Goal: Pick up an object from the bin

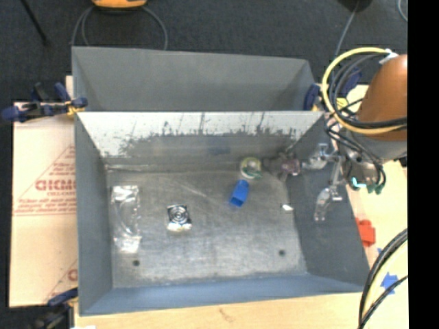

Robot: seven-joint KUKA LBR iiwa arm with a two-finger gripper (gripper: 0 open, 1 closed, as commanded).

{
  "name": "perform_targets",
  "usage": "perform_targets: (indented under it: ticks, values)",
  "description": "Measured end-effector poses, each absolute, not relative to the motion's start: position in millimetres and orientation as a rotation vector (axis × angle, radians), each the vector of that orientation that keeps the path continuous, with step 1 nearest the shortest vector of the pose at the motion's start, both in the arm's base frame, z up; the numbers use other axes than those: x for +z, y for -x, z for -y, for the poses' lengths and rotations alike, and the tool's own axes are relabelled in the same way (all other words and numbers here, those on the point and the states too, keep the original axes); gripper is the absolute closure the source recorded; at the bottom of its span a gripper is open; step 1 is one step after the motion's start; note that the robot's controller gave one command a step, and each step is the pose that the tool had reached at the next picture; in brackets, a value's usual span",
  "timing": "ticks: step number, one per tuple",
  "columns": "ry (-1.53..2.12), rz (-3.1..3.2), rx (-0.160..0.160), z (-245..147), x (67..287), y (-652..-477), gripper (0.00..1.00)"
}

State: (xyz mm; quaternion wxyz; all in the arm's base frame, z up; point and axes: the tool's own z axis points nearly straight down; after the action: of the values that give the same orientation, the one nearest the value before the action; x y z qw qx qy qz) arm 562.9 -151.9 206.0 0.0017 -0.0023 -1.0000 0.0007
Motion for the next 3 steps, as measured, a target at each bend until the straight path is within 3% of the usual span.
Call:
perform_targets:
  ticks: [1, 2, 3]
  values:
    - [-0.284, 3.135, 0.002, 104.8, 98.8, -638.7, 0.00]
    - [-0.333, 3.148, 0.026, 81.6, 82.6, -645.1, 0.00]
    - [-0.075, 3.156, 0.022, 43.7, 86.3, -644.0, 0.00]
